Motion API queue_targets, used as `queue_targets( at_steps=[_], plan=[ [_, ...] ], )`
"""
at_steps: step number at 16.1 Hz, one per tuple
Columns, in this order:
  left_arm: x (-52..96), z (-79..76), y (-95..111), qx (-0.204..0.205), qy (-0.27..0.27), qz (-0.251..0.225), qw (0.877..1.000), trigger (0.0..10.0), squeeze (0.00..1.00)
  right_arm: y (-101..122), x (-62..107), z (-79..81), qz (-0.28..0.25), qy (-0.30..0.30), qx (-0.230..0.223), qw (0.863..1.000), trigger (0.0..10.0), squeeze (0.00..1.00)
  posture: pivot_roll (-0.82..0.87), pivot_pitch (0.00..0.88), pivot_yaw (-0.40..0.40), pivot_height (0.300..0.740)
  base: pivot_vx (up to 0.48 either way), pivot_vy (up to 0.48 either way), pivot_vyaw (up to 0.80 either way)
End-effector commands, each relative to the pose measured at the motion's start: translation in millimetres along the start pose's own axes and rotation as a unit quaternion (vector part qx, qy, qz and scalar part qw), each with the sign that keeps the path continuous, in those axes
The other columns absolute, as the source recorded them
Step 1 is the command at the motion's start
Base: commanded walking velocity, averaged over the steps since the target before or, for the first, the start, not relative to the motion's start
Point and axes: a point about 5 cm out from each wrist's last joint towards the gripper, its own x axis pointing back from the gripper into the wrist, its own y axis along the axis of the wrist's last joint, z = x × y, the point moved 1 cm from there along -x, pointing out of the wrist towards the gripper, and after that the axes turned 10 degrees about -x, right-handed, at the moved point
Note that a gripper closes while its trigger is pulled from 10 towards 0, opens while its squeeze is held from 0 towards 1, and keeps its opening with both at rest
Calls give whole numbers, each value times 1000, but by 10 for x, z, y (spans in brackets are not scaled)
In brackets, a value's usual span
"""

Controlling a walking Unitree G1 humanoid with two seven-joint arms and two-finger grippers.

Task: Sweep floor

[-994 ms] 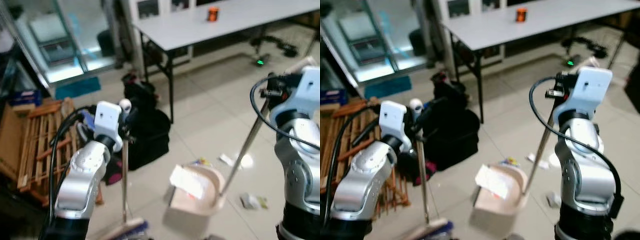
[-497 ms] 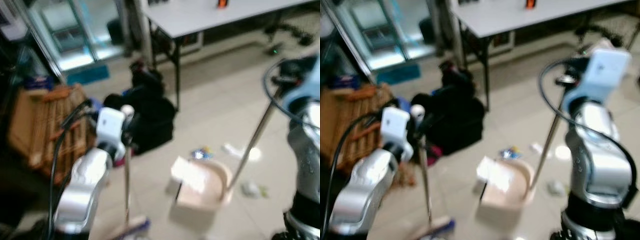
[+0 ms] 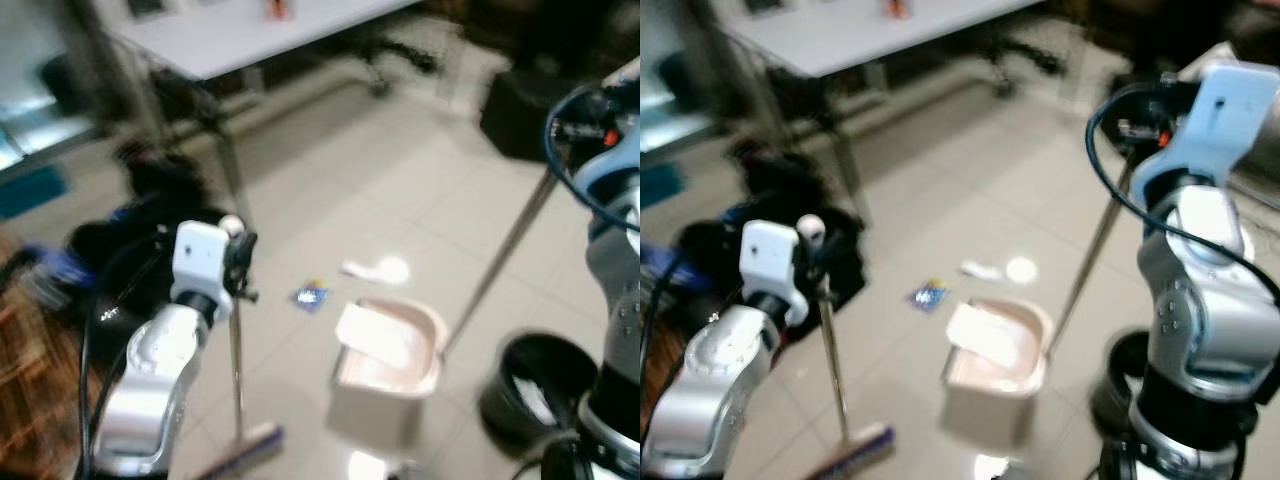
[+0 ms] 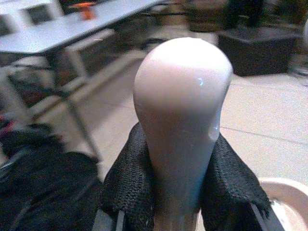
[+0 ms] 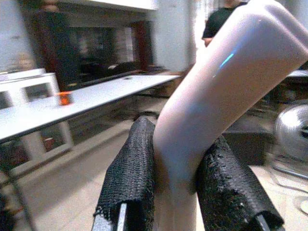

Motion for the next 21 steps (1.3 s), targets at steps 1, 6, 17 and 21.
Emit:
queue_targets(
  at_steps=[1,6,17,21],
  plan=[
    [-7,24,59,9,-3,-8,1000,10000,0,133,-19,-10,-25,-2,-1,1000,10000,0,-110,13,77,740,0,0,-800],
    [-86,23,153,3,-13,-41,999,10000,0,338,-42,-89,-59,-22,-19,998,10000,0,-130,14,110,740,0,0,-800],
    [-186,64,314,0,4,-96,995,10000,0,617,-75,-131,-100,-20,-20,995,10000,0,-132,0,102,740,48,0,-582],
    [-167,85,303,-2,4,-98,995,10000,0,669,-58,-197,-113,-31,-34,993,10000,0,-126,0,110,740,366,0,0]
  ],
)
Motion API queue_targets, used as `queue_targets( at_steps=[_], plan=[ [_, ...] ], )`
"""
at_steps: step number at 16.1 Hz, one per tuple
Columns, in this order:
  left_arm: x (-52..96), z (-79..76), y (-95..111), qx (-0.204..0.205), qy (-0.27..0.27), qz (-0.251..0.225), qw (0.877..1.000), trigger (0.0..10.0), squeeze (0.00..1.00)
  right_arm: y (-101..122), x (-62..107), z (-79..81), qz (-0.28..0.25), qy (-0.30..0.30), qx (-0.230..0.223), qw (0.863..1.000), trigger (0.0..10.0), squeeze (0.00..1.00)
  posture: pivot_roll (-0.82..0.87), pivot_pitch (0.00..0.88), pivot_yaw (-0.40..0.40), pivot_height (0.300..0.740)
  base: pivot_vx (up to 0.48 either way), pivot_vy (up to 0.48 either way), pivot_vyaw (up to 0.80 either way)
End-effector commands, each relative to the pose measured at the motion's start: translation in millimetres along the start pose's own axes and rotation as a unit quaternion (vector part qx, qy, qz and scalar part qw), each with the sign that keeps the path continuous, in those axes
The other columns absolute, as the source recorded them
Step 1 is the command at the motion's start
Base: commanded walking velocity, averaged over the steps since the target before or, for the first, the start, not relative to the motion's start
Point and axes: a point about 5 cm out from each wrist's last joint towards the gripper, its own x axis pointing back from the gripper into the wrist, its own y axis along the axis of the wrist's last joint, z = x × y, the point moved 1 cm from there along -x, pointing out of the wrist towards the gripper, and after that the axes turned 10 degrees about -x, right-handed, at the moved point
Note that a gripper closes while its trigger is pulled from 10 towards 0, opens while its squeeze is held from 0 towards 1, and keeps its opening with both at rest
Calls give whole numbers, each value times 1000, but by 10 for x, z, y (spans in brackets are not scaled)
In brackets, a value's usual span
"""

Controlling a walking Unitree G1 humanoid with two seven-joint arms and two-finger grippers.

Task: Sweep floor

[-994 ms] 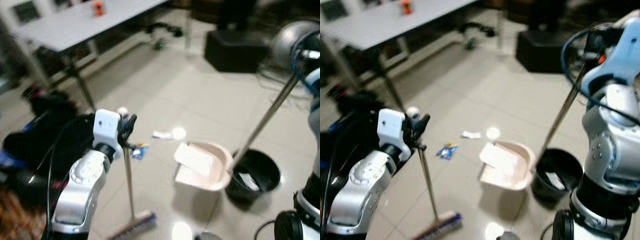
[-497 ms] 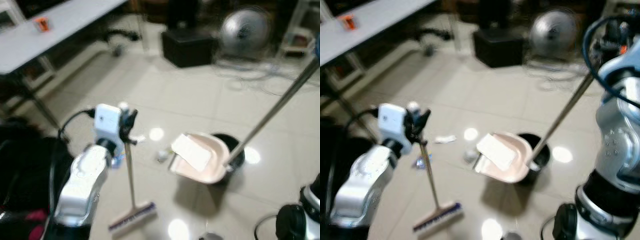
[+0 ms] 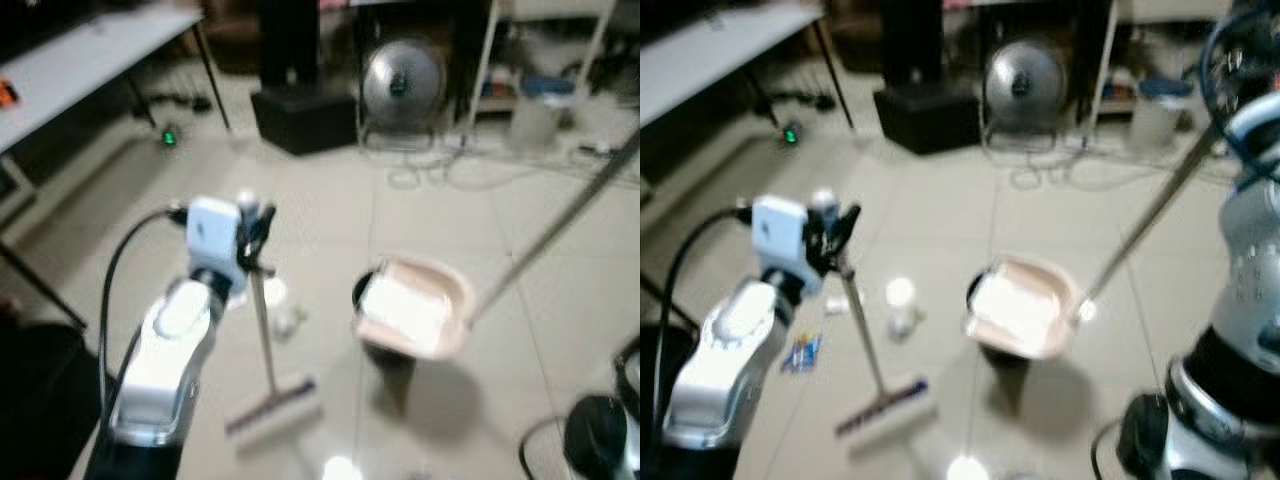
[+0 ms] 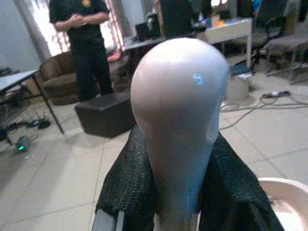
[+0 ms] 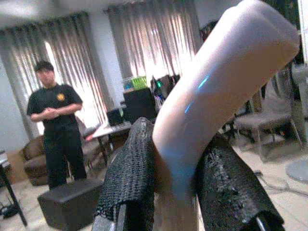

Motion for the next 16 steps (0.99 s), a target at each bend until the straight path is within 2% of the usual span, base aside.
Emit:
queue_targets(
  at_steps=[1,10,14,16],
  plan=[
    [-21,53,111,-13,5,-25,1000,10000,0,93,8,45,-23,10,-16,1000,10000,0,-127,0,110,740,382,0,0],
    [-64,40,90,-14,-12,-26,999,10000,0,85,36,10,-17,3,-17,1000,10000,0,-141,4,130,740,430,0,0],
    [-70,10,48,-6,-14,-22,1000,10000,0,94,41,19,-10,7,-6,1000,10000,0,-159,1,119,740,428,0,-770],
    [-71,-19,44,1,-12,-22,1000,10000,0,70,42,41,-5,14,-7,1000,10000,0,-156,0,107,740,420,0,-219]
  ],
)
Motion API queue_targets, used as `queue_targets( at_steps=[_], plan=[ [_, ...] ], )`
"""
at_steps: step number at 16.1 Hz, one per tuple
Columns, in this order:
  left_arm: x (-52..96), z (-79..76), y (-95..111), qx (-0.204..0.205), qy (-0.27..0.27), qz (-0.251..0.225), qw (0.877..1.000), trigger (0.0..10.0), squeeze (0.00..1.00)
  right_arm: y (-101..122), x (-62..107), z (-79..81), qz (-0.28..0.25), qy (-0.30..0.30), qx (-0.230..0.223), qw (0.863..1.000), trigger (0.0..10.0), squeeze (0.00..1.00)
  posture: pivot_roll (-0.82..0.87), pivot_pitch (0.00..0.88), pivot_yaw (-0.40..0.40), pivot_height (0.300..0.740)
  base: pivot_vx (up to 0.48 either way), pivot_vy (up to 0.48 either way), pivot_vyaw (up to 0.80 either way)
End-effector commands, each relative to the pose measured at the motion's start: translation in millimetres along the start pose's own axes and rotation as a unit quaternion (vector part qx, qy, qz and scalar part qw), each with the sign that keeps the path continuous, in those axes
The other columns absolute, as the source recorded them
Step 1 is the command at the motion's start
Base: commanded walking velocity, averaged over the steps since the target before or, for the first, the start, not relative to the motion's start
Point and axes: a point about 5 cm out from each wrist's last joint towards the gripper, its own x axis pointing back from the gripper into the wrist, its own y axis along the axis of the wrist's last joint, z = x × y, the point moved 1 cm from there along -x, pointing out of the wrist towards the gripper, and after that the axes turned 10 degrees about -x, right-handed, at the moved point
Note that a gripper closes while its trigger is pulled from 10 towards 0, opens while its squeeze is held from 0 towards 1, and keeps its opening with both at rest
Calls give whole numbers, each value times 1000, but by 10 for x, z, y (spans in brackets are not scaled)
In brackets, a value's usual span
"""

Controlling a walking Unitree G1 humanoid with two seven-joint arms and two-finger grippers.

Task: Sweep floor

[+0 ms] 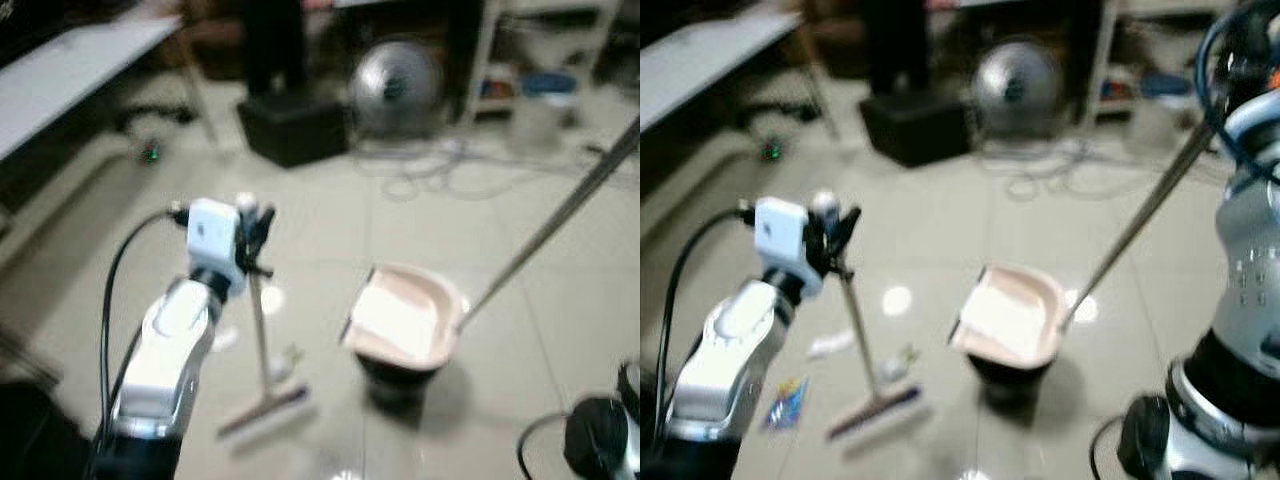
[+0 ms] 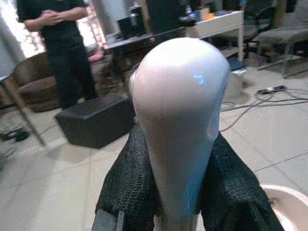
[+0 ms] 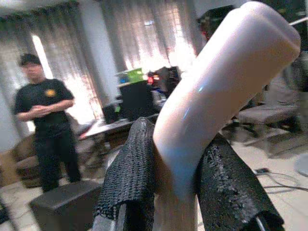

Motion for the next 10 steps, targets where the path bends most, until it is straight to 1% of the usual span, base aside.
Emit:
queue_targets(
  at_steps=[1,2,3,5,8,10],
  plan=[
    [-18,-45,78,2,-4,-18,1000,10000,0,74,7,6,-15,3,1,1000,10000,0,-154,0,104,740,416,0,0],
    [-11,-55,83,4,-5,-18,1000,10000,0,77,1,3,-14,4,1,1000,10000,0,-153,3,98,740,409,0,0],
    [5,-60,78,15,-4,-18,1000,10000,0,80,-2,-1,-14,4,2,1000,10000,0,-152,4,98,740,0,0,0],
    [45,-72,16,15,-8,-3,1000,10000,0,85,6,-32,-14,2,5,1000,10000,0,-150,8,91,740,0,0,0],
    [54,-87,20,14,-14,-7,1000,10000,0,64,17,-70,-7,1,10,1000,10000,0,-143,6,87,740,0,0,0],
    [64,-77,18,13,-13,-5,1000,10000,0,20,13,-64,1,5,14,1000,10000,0,-134,10,74,740,0,0,0]
  ],
)
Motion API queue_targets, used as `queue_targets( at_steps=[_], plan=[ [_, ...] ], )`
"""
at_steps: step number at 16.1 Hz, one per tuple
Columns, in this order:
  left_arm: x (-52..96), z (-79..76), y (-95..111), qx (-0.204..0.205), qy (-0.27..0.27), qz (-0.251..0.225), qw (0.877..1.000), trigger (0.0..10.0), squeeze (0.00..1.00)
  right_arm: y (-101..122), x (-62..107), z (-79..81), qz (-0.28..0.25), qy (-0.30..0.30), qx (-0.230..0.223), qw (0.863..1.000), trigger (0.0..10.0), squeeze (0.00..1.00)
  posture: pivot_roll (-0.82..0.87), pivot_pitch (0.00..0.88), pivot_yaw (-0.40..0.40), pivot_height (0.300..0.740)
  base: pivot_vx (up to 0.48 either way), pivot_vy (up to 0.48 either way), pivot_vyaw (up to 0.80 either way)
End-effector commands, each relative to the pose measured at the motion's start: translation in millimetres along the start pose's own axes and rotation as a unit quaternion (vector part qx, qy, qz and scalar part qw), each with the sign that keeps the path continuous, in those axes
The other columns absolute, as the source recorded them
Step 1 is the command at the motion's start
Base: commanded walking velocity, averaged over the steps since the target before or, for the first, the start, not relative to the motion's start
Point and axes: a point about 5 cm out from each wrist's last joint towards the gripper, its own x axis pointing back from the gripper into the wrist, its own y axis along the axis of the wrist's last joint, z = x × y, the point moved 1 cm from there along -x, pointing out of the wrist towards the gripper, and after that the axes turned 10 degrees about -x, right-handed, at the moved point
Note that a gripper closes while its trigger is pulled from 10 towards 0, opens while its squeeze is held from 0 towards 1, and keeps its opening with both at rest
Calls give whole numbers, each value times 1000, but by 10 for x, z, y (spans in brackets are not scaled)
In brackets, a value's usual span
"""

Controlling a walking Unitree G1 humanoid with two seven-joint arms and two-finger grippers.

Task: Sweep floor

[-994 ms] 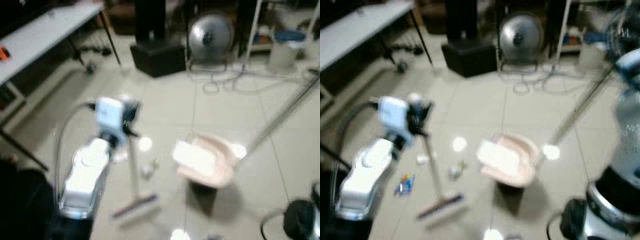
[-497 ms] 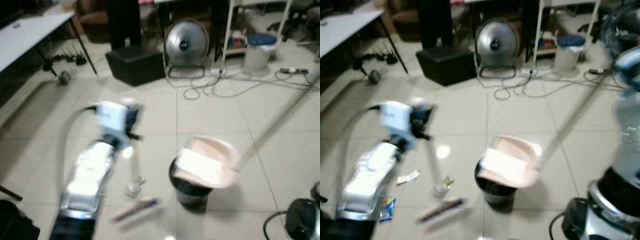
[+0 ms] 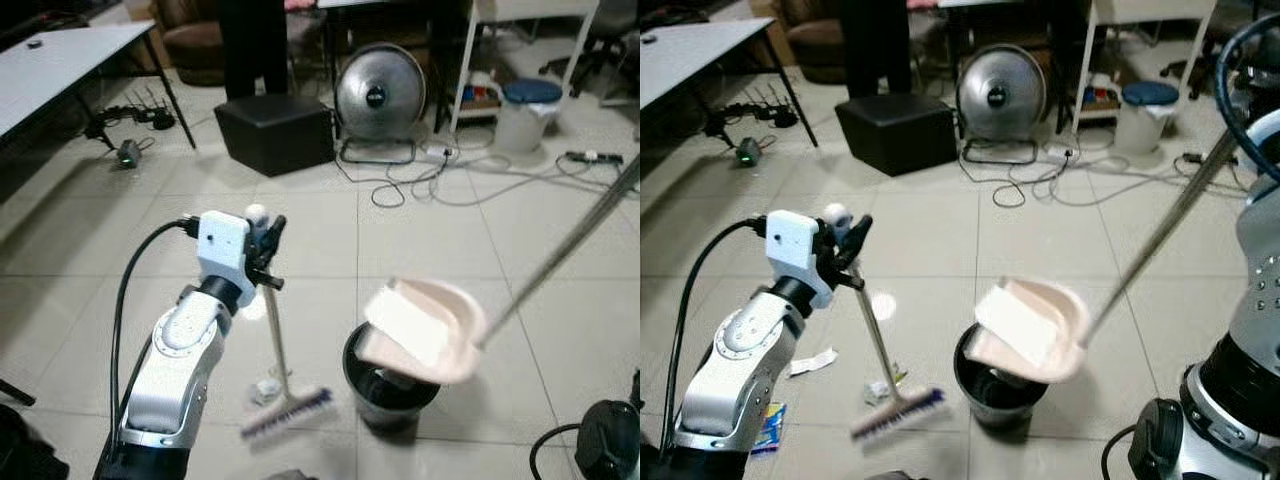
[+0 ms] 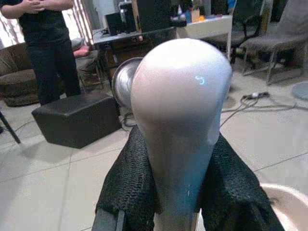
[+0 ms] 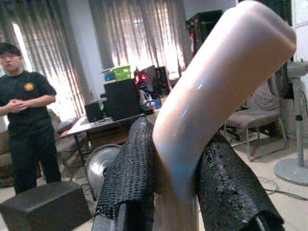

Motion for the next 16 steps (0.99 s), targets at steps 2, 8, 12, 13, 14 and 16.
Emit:
queue_targets(
  at_steps=[2,8,12,13,14,16],
  plan=[
    [24,44,57,-9,5,-8,1000,10000,0,23,-21,84,-13,22,-14,1000,10000,0,-126,16,69,740,0,0,0],
    [95,-3,82,-1,1,-3,1000,10000,0,-57,-113,191,-20,61,-21,998,10000,0,-103,57,66,740,0,0,0],
    [162,23,94,-13,8,3,1000,10000,0,-178,-158,375,-24,118,-8,993,10000,0,-79,95,66,740,0,0,0],
    [176,30,101,-9,11,4,1000,10000,0,-208,-165,426,-24,130,-2,991,10000,0,-79,95,66,740,0,0,0],
    [193,34,108,-14,9,5,1000,10000,0,-241,-167,491,-27,146,-5,989,10000,0,-65,100,70,740,0,0,0],
    [220,56,132,-19,11,6,1000,10000,0,-269,-173,536,-33,154,-10,987,10000,0,-45,107,77,740,0,0,0]
  ],
)
